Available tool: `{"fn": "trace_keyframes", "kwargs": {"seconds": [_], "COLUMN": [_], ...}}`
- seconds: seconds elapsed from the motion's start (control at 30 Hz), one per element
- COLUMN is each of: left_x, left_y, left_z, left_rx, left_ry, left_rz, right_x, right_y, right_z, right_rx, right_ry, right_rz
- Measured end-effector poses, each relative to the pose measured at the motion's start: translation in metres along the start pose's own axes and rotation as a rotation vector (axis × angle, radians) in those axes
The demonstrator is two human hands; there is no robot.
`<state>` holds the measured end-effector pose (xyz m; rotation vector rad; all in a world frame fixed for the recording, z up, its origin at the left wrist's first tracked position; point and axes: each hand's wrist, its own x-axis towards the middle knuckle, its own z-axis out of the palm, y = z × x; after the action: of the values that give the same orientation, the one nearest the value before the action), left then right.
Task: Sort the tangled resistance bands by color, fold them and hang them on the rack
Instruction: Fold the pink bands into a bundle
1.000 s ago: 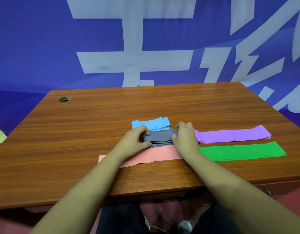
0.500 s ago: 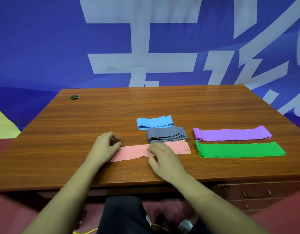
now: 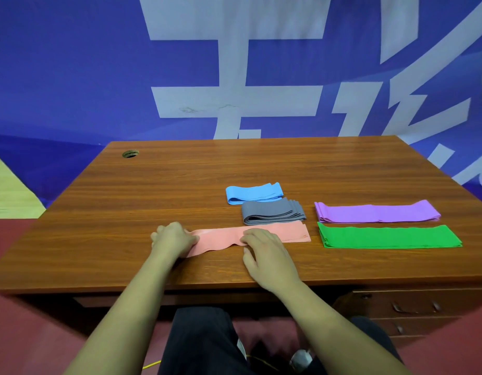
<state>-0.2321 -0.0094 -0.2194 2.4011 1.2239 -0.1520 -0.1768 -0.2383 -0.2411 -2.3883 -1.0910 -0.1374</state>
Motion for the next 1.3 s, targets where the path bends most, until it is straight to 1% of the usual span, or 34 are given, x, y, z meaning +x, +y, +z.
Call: {"fn": "trace_keyframes", "kwargs": {"seconds": [0.07,0.13,0.2,0.27,0.37,0.43,0.5,0.53,0.6,0.7,0.77,0.87,0.9,0.97,1.03,1.07,1.2,1.3], "left_x": [-0.008,-0.017,-0.027,-0.038,-0.05,-0.057,-0.062,-0.064,-0.065,-0.061,-0.056,-0.055,-0.054,-0.051,-0.044,-0.042,-0.037,-0.036], "left_y": [0.004,0.008,0.013,0.02,0.037,0.051,0.062,0.066,0.068,0.065,0.061,0.055,0.051,0.043,0.034,0.03,0.028,0.033], "left_z": [-0.005,-0.011,-0.018,-0.023,-0.022,-0.015,-0.009,-0.006,0.001,0.015,0.021,0.022,0.023,0.029,0.037,0.04,0.051,0.053], "left_rx": [-0.041,-0.183,-0.348,-0.478,-0.611,-0.771,-0.969,-1.042,-1.083,-1.03,-0.975,-0.926,-0.894,-0.784,-0.596,-0.504,-0.326,-0.255], "left_ry": [0.021,0.018,0.004,-0.018,-0.067,-0.187,-0.35,-0.413,-0.48,-0.483,-0.465,-0.415,-0.367,-0.218,-0.046,0.011,0.124,0.218], "left_rz": [0.064,0.139,0.215,0.275,0.332,0.342,0.321,0.307,0.308,0.39,0.477,0.549,0.572,0.62,0.667,0.694,0.848,0.915], "right_x": [0.0,0.001,0.005,0.012,0.024,0.03,0.031,0.031,0.029,0.026,0.026,0.028,0.03,0.032,0.033,0.033,0.034,0.036], "right_y": [-0.001,0.001,0.003,0.002,-0.007,-0.013,-0.011,-0.007,0.001,0.01,0.012,0.013,0.013,0.014,0.016,0.016,0.017,0.019], "right_z": [0.0,0.001,-0.001,-0.012,-0.033,-0.041,-0.045,-0.046,-0.049,-0.045,-0.041,-0.04,-0.04,-0.041,-0.041,-0.04,-0.042,-0.041], "right_rx": [0.003,0.008,0.084,0.272,0.601,0.925,1.172,1.233,1.279,1.251,1.207,1.202,1.208,1.213,1.181,1.166,1.177,1.21], "right_ry": [-0.011,-0.037,-0.075,-0.109,-0.113,-0.155,-0.177,-0.167,-0.136,-0.113,-0.092,-0.05,-0.033,-0.013,-0.025,-0.041,-0.066,-0.071], "right_rz": [0.002,0.014,0.056,0.175,0.356,0.5,0.65,0.707,0.785,0.862,0.925,0.993,1.014,1.055,1.094,1.106,1.098,1.099]}}
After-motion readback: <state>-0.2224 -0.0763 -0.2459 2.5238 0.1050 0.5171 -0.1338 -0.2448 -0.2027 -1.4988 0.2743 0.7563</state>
